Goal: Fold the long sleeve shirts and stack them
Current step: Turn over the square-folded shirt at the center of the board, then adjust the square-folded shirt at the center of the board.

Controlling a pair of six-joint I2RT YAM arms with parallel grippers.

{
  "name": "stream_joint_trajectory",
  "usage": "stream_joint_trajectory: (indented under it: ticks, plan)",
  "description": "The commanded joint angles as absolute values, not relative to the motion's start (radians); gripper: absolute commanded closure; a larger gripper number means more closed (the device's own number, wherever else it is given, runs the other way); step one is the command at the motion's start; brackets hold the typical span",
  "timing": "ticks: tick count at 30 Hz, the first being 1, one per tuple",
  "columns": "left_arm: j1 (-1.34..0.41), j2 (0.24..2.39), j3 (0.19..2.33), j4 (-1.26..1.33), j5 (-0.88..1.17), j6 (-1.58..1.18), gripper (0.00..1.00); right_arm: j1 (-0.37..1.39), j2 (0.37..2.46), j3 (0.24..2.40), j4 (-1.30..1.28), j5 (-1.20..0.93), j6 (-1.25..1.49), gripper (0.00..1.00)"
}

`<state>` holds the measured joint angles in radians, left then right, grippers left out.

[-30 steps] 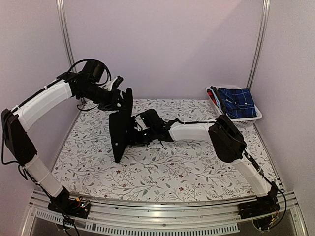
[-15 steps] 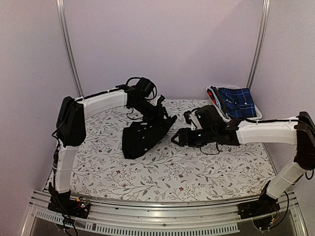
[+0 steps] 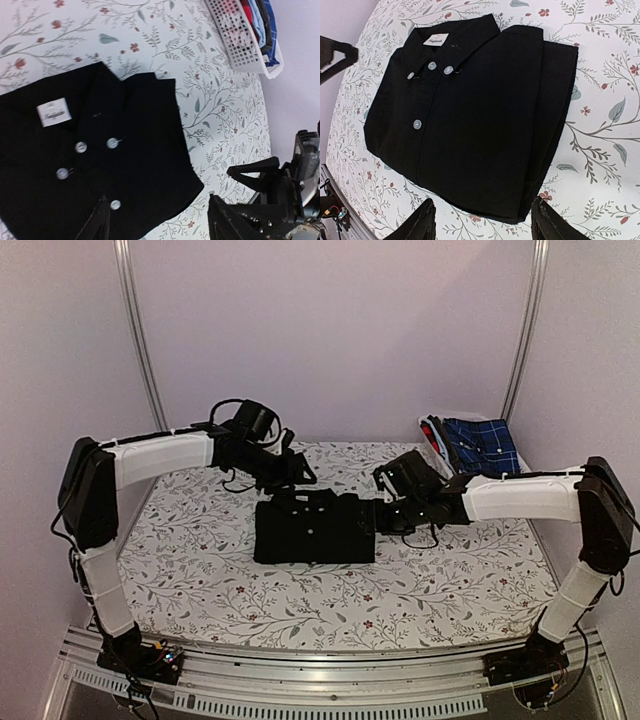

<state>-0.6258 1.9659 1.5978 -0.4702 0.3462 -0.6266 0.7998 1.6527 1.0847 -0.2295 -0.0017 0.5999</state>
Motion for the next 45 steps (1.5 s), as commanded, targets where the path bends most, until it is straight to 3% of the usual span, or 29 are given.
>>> stream_joint_trajectory:
  ticks: [1,11,18,20,26,29,34,35,36,37,40,43,45]
  plan:
    - [-0.538,1.797,1.372,-0.378,0.310,-0.629,0.34,0.785,1.760,1.153,-0.248,-0.027,0.552,0.39]
    - [-0.505,1.641,0.975,-0.335,0.287,-0.619,0.32,0.781,1.844,1.139,-0.240,-0.059,0.553,0.51]
    - [-0.545,1.626,0.870,-0.247,0.327,-0.672,0.36,0.782,1.828,1.088,-0.223,-0.096,0.563,0.62]
    - [-0.559,1.634,0.860,-0.239,0.330,-0.682,0.44,0.782,1.825,1.074,-0.217,-0.106,0.567,0.68]
    - [-0.603,1.643,0.853,-0.257,0.328,-0.704,0.87,0.791,1.796,1.031,-0.216,-0.111,0.574,0.89]
    - [-0.647,1.621,0.842,-0.292,0.322,-0.734,1.00,0.796,1.761,0.979,-0.224,-0.100,0.581,0.98]
    - [-0.744,1.556,0.753,-0.318,0.320,-0.826,1.00,0.820,1.675,0.855,-0.247,-0.083,0.590,1.00]
    - [-0.759,1.547,0.732,-0.317,0.320,-0.841,0.98,0.828,1.659,0.835,-0.247,-0.083,0.593,1.00]
    - [-0.770,1.537,0.716,-0.317,0.316,-0.851,0.90,0.834,1.648,0.818,-0.247,-0.085,0.597,0.98]
    - [-0.777,1.525,0.704,-0.319,0.309,-0.859,0.80,0.839,1.632,0.805,-0.247,-0.086,0.599,0.91]
    - [-0.778,1.481,0.706,-0.344,0.271,-0.856,0.64,0.841,1.585,0.808,-0.271,-0.068,0.607,0.73]
    - [-0.765,1.451,0.766,-0.402,0.202,-0.830,0.54,0.839,1.542,0.873,-0.320,-0.030,0.597,0.59]
    - [-0.733,1.442,0.804,-0.423,0.165,-0.815,0.51,0.831,1.527,0.929,-0.347,-0.019,0.580,0.56]
